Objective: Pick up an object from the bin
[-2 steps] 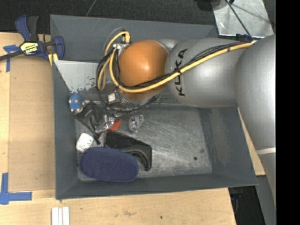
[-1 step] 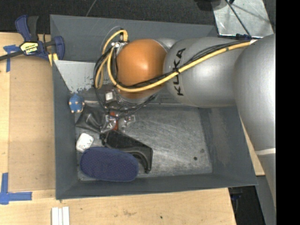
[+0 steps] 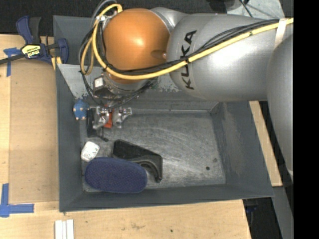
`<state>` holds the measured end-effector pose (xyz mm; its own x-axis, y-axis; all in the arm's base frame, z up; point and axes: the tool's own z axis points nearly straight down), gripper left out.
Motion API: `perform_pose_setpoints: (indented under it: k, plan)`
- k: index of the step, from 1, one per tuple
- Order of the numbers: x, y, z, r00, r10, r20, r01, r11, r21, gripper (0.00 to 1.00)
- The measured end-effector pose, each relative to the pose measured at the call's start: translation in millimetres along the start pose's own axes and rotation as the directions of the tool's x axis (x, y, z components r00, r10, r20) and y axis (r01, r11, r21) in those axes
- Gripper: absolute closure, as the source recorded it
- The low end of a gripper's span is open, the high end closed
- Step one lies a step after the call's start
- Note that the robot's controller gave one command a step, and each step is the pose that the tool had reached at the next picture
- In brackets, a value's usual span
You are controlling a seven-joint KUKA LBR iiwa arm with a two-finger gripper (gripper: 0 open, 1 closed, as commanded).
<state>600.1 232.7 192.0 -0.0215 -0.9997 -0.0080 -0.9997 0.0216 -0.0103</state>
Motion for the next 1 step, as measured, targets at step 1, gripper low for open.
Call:
perform_pose_setpoints:
  k: [1]
  plan:
    - [-10.2, -6.2, -56.0, 1.0, 0.012, -0.002, -0.012, 1.0, -0.001, 1.0]
